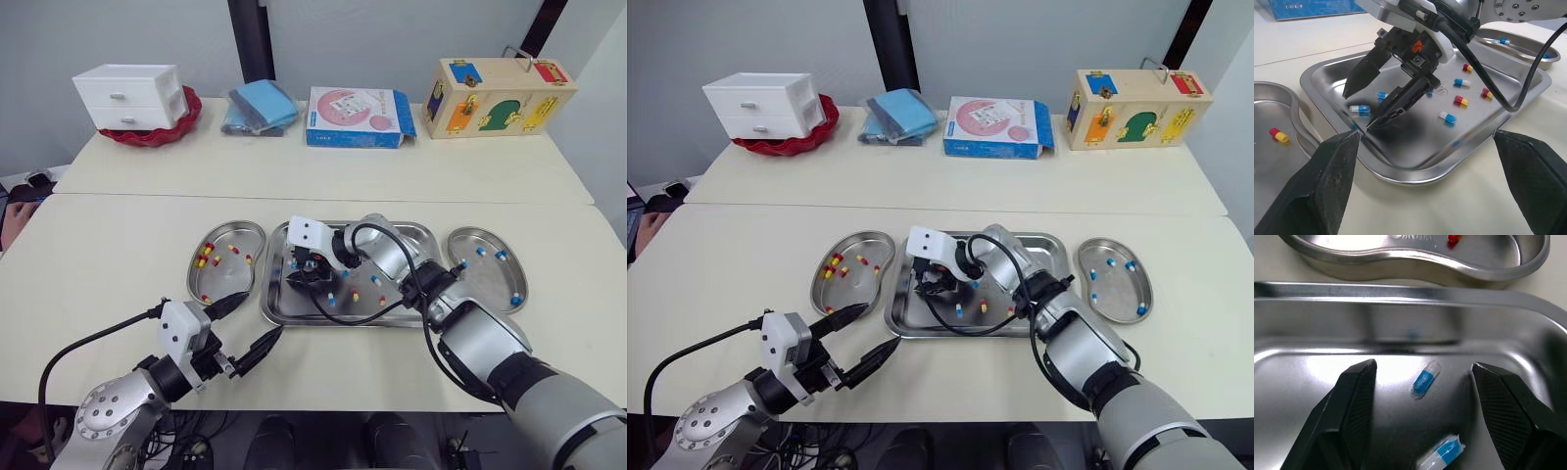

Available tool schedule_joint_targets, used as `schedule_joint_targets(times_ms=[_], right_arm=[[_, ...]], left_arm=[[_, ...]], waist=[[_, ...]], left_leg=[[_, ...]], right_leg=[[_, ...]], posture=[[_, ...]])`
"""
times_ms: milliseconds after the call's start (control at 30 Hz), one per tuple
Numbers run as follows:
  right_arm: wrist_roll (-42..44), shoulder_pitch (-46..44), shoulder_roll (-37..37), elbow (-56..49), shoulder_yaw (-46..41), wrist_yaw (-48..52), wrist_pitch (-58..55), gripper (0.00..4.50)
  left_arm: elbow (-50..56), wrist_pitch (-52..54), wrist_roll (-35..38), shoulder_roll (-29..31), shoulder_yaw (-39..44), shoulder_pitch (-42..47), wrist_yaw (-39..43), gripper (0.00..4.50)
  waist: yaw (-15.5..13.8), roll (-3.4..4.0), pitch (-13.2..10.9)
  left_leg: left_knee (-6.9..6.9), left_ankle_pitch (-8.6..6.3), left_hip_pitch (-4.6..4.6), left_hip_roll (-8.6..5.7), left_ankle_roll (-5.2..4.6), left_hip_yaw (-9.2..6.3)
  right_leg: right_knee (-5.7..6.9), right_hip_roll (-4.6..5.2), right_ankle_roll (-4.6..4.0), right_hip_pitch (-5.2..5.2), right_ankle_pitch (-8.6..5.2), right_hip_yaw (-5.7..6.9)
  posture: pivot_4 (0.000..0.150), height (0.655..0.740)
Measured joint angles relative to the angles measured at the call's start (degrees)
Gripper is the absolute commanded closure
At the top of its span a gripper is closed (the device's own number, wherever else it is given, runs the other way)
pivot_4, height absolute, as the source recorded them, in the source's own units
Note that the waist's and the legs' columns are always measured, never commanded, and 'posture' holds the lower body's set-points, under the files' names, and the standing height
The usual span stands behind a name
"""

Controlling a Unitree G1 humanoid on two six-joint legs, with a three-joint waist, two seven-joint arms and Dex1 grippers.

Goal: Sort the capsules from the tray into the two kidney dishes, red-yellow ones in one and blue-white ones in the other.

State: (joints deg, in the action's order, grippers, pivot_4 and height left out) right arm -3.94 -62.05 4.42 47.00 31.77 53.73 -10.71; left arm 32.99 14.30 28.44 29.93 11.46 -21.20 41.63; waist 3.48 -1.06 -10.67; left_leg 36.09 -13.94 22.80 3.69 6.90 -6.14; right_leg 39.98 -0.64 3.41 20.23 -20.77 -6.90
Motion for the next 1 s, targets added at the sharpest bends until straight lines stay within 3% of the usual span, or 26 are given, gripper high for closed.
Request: schedule_joint_targets(times_ms=[67,167,567,800,900,1000], right_arm=[[-0.6,-0.3,-0.5,1.6,-0.8,0.1,1.0,1.22],[-1.5,-0.7,-0.7,2.7,-1.5,0.6,2.1,1.69],[-4.5,-1.5,-0.7,4.5,-3.5,1.3,3.0,4.49],[-5.3,-1.0,-0.6,2.4,-3.8,2.7,3.4,4.49],[-4.1,0.6,0.6,-4.4,-5.4,3.8,1.9,4.49],[-2.4,4.8,4.7,-18.3,-7.4,5.5,-2.9,4.49]], left_arm=[[0.0,0.0,-0.1,0.0,0.0,0.0,0.0,0.00],[0.0,0.0,-0.3,0.0,0.0,-0.1,0.0,0.00],[0.0,0.2,-0.4,0.0,0.0,0.6,-1.0,0.00],[0.0,0.2,-0.4,0.0,0.0,0.8,-0.9,0.00],[-0.2,0.2,-0.3,0.1,0.0,0.9,0.0,0.00],[-0.7,0.1,0.3,1.1,0.1,1.2,2.1,0.00]], waist=[[0.0,0.02,0.0],[0.0,0.02,0.0],[0.0,0.04,0.0],[0.0,0.06,0.0],[-0.1,0.08,0.0],[-0.5,0.09,-0.1]], left_leg=[[0.00,0.00,0.00,0.00,0.00,0.00],[0.00,0.00,-0.01,0.00,0.00,0.00],[-0.01,0.00,-0.01,0.00,0.01,0.00],[-0.01,0.01,0.01,0.00,0.01,0.00],[-0.01,0.01,0.04,0.00,0.01,-0.01],[-0.01,0.01,0.09,-0.01,0.01,-0.05]], right_leg=[[0.01,0.00,0.00,0.00,0.00,0.00],[0.01,0.00,0.00,-0.01,0.00,0.00],[0.01,0.00,0.00,0.00,0.00,0.00],[0.01,0.00,0.00,0.01,0.00,0.00],[0.00,0.00,0.00,0.02,0.00,0.01],[-0.04,0.01,0.00,0.01,0.00,0.04]], posture=[[0.150,0.7400],[0.150,0.7400],[0.150,0.7400],[0.150,0.7400],[0.150,0.7400],[0.150,0.7400]])
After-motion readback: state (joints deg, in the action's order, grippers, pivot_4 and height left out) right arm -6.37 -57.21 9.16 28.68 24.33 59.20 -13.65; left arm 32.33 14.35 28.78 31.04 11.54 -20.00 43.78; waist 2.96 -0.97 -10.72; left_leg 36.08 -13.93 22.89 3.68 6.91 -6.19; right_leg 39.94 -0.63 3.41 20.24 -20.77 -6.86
